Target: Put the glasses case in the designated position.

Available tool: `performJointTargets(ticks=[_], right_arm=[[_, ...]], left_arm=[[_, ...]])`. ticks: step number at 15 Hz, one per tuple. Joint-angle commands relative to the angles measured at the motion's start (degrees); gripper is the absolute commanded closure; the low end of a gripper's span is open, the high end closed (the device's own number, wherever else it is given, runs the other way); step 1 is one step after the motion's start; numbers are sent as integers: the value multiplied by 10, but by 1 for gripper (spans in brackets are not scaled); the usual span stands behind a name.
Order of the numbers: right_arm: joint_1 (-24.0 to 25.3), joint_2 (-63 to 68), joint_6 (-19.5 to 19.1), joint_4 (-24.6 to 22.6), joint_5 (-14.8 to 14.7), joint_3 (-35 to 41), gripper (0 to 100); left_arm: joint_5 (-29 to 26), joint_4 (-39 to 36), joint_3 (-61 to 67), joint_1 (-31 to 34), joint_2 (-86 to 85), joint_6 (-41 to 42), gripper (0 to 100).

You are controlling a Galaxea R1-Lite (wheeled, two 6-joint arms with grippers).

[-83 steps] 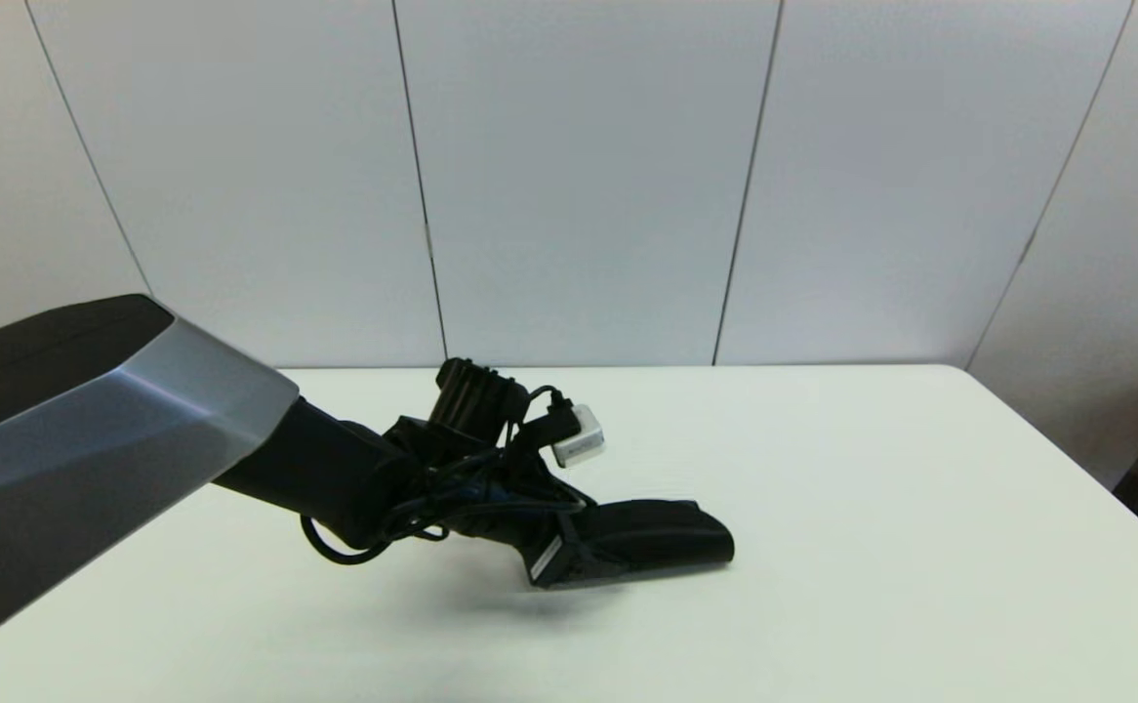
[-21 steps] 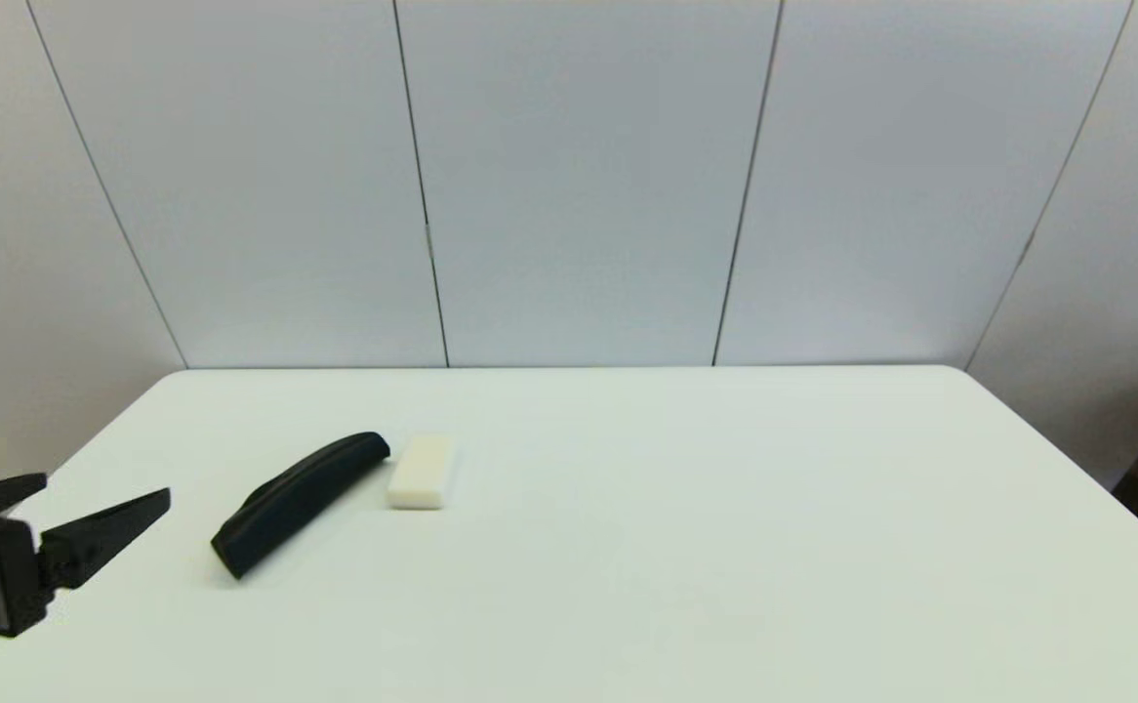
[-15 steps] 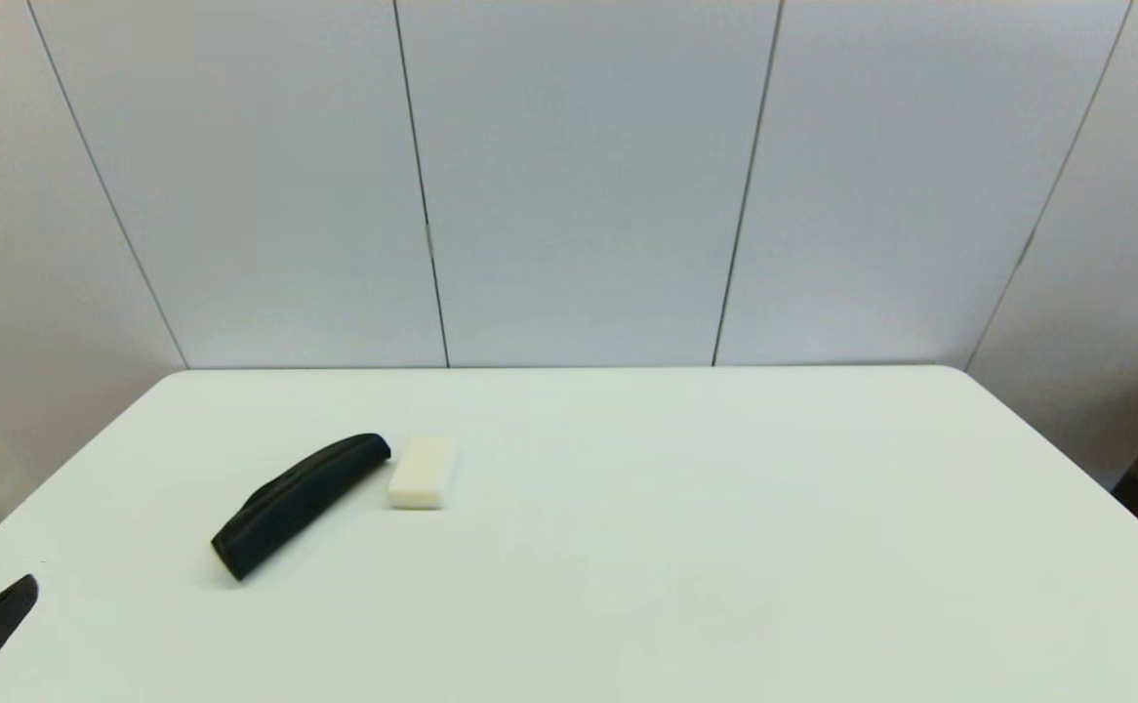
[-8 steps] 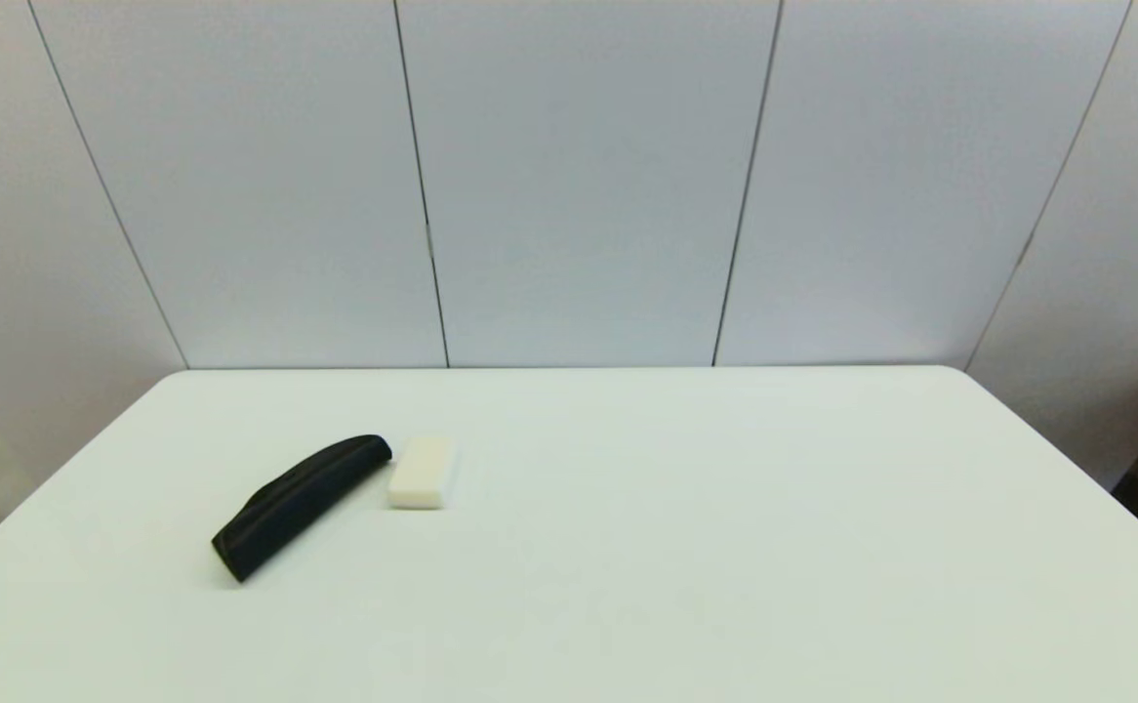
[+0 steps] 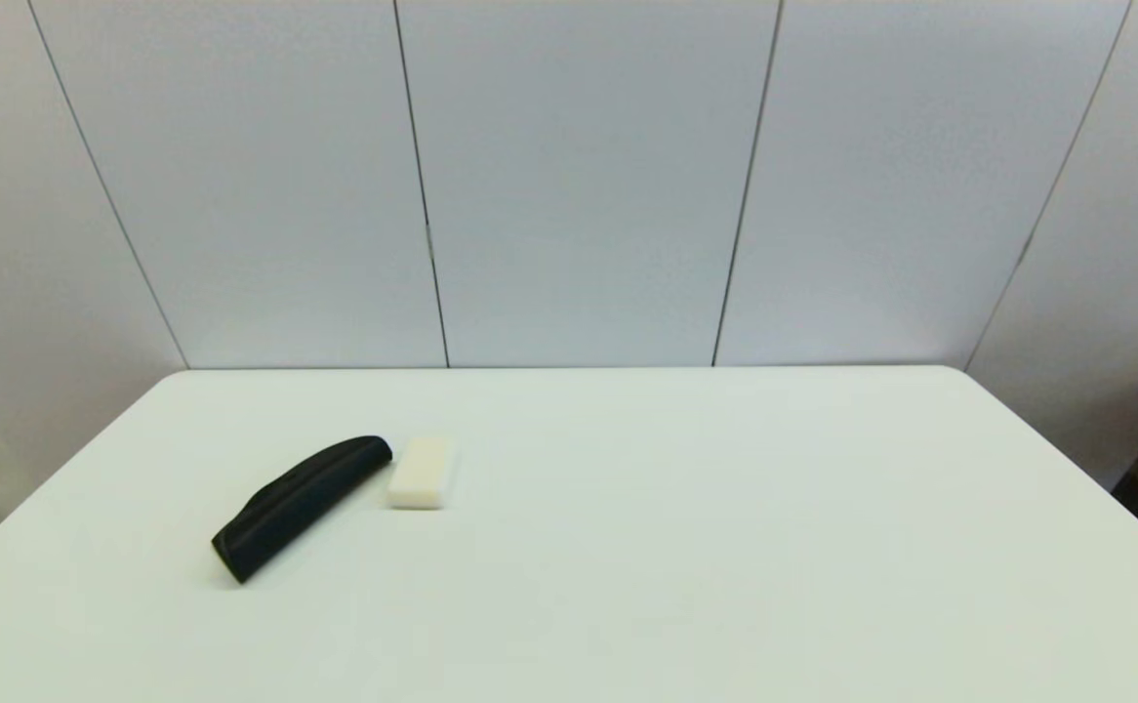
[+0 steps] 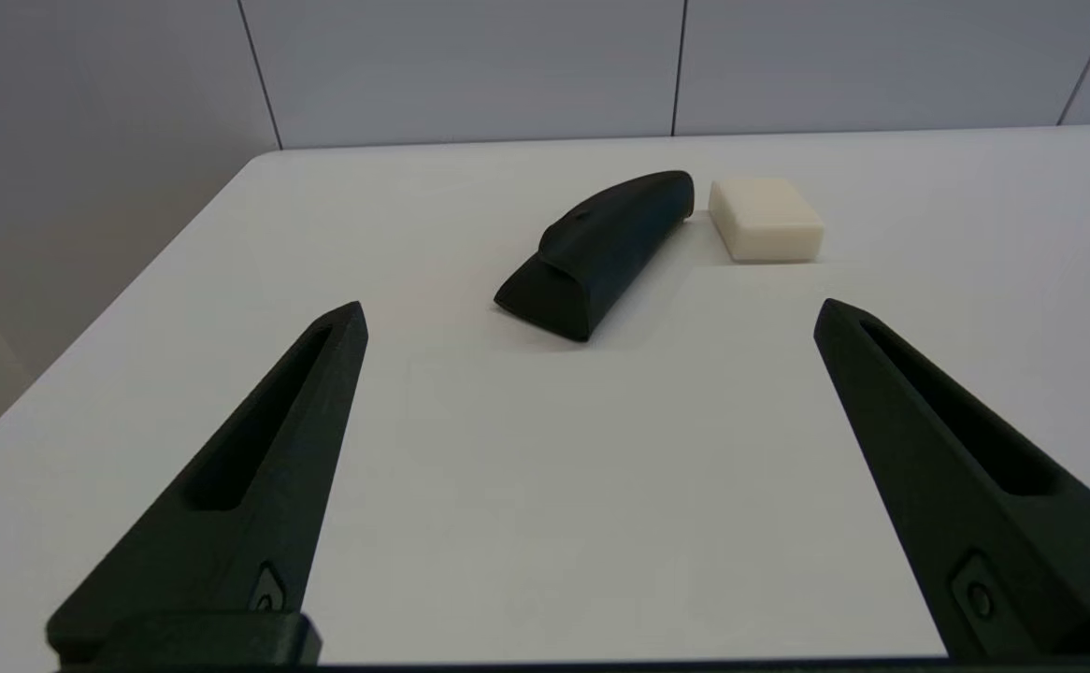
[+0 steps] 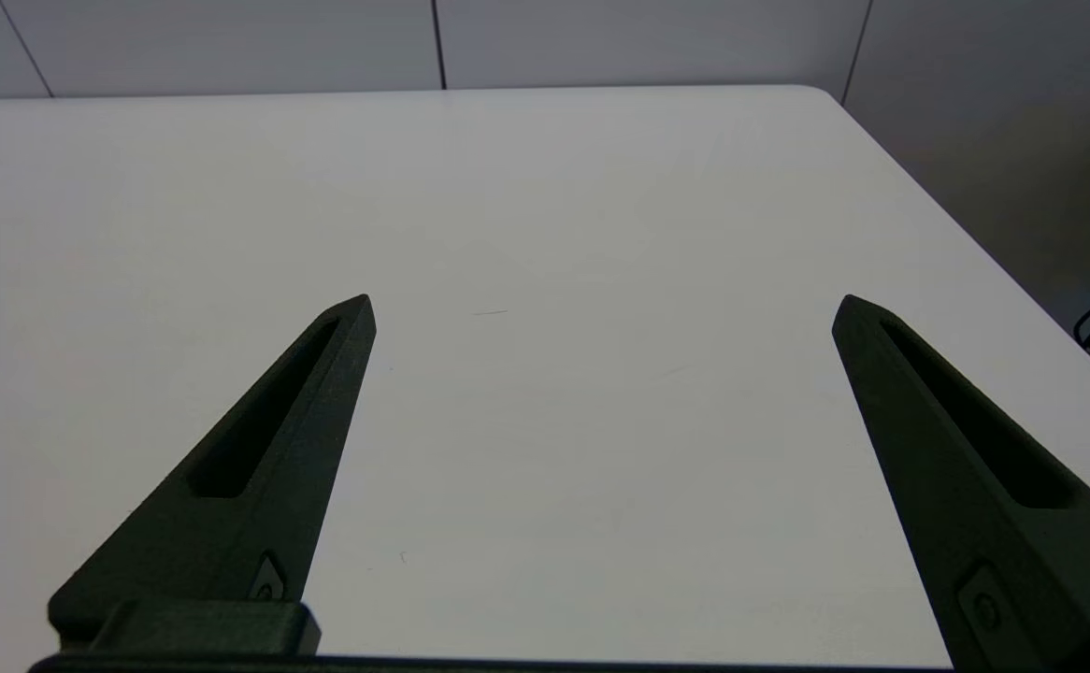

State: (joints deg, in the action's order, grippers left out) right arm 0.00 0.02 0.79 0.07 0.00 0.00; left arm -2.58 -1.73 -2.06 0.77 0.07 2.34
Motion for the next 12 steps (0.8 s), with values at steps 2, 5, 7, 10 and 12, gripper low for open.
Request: performJointTargets(ticks=[2,5,7,10,12], right_arm=[[0,0,0,0,0,0,0],[0,0,0,0,0,0,0],[0,0,0,0,0,0,0],[0,0,0,0,0,0,0],[0,0,0,0,0,0,0]], left_arm=[[16,9,21,0,0,-8,0],[17,15,21,0,0,-14,0],[16,15,21,0,0,-14,0],[16,15,21,0,0,-14,0],[16,15,21,0,0,-14,0]])
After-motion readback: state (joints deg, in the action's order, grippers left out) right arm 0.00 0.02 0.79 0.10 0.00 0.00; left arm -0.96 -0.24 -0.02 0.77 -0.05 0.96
